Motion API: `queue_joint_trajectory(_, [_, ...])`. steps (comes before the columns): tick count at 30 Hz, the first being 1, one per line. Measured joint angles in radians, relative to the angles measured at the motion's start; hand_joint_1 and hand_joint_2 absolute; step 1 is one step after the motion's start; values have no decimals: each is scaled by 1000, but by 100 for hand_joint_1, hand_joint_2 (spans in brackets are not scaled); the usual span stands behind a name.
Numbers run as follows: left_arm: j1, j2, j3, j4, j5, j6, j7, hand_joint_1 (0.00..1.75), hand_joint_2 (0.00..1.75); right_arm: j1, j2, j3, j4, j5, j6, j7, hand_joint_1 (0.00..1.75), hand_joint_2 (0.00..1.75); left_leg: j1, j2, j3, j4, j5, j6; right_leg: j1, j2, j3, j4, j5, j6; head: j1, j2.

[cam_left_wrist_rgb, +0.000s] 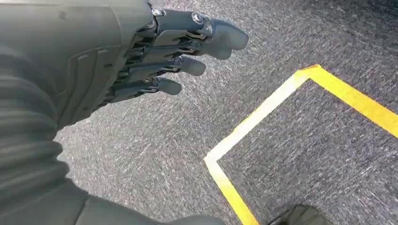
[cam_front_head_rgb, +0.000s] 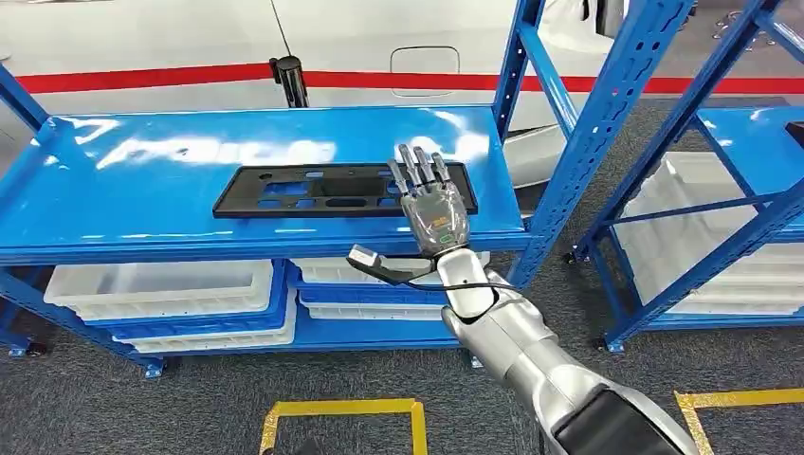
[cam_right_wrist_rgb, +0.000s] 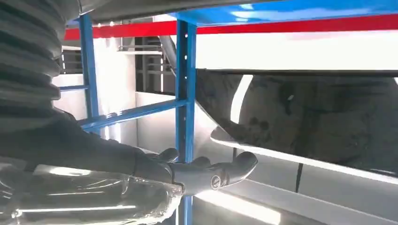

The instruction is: Take the parts from the cabinet and place them on the table.

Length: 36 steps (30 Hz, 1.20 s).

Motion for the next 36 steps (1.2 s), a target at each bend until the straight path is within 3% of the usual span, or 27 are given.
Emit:
queue_joint_trajectory(2, [0,0,-3,0,14,4,-1,0,175,-8,0,6,-2,0,0,0,0,175,0,0,0,0,0,0,0,0,0,0,0,0,0,0])
queue_joint_trajectory(3, [0,0,-3,0,38,1,-16,0,0,-13,0,12,-2,0,0,-8,0,175,0,0,0,0,0,0,0,0,0,0,0,0,0,0])
queue_joint_trajectory(8, [2,0,37,1,118,-47,-87,0,0,-7,11,2,3,0,0,-83,0,175,0,0,0,0,0,0,0,0,0,0,0,0,0,0])
queue_joint_trajectory(15, [2,0,58,1,129,-82,-85,0,0,15,21,-59,9,0,0,-132,0,175,0,0,0,0,0,0,0,0,0,0,0,0,0,0])
queue_joint_trajectory(31, [3,0,75,1,150,-48,-93,0,0,47,26,-75,28,0,0,-123,0,175,0,0,0,0,0,0,0,0,0,0,0,0,0,0])
queue_joint_trajectory(36, [5,0,79,1,150,-48,-102,0,0,49,27,-67,27,0,0,-83,0,175,0,0,0,0,0,0,0,0,0,0,0,0,0,0])
